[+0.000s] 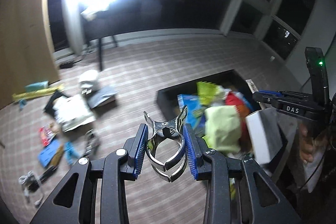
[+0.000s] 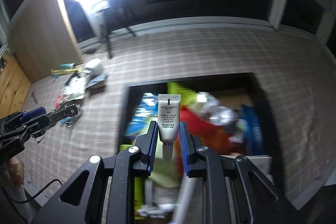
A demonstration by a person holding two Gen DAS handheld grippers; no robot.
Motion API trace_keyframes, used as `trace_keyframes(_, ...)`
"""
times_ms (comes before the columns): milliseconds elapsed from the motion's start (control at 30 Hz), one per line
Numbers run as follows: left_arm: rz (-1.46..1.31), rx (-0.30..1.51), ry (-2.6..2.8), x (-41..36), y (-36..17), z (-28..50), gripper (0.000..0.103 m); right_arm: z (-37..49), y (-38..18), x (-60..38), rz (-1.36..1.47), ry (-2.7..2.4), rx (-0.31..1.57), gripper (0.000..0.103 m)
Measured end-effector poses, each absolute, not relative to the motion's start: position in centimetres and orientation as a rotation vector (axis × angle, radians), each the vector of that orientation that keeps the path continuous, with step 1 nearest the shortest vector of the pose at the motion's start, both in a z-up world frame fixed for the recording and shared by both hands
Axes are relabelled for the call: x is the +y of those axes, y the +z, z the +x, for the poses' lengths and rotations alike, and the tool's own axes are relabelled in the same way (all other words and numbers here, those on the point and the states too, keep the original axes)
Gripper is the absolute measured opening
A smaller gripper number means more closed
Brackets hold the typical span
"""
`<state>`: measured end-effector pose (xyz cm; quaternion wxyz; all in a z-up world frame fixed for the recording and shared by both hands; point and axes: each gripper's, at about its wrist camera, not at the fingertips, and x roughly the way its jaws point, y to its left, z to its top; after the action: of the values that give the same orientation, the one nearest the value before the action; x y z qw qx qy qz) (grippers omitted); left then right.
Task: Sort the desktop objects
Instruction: 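Carry the metal clip and white tube to the storage box and release both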
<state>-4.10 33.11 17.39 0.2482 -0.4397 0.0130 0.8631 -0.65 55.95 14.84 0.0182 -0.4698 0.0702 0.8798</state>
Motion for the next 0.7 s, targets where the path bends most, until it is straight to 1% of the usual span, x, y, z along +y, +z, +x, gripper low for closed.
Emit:
trace_keyframes(267, -1.146, 0.082, 2.298, 40.8, 18.0, -4.8, 0.033, -0.2, 14.5, 61.8, -1.423, 2.682, 0.270, 0.020)
trace_keyframes(467, -1.131, 0.090, 2.274, 44.5, 17.8, -5.6, 0.033, -0.4, 14.2, 64.0, -1.425, 2.667, 0.263, 0.021)
trace_keyframes(500, -1.149, 0.083, 2.266, 44.9, 17.4, -5.9, 0.040, -0.5, 14.1, 64.1, -1.434, 2.669, 0.258, 0.021)
trace_keyframes(533, -1.186, 0.087, 2.243, 45.2, 17.0, -6.2, 0.045, -0.6, 13.9, 64.3, -1.450, 2.669, 0.259, 0.022)
trace_keyframes(567, -1.205, 0.089, 2.238, 45.5, 16.8, -6.4, 0.046, -0.7, 13.8, 64.6, -1.460, 2.655, 0.266, 0.024)
trace_keyframes(633, -1.200, 0.121, 2.255, 45.7, 16.7, -6.3, 0.046, -0.6, 13.8, 65.0, -1.449, 2.648, 0.274, 0.040)
trace_keyframes(700, -1.220, 0.116, 2.257, 45.4, 16.6, -6.4, 0.046, -0.4, 13.9, 65.2, -1.430, 2.655, 0.273, 0.043)
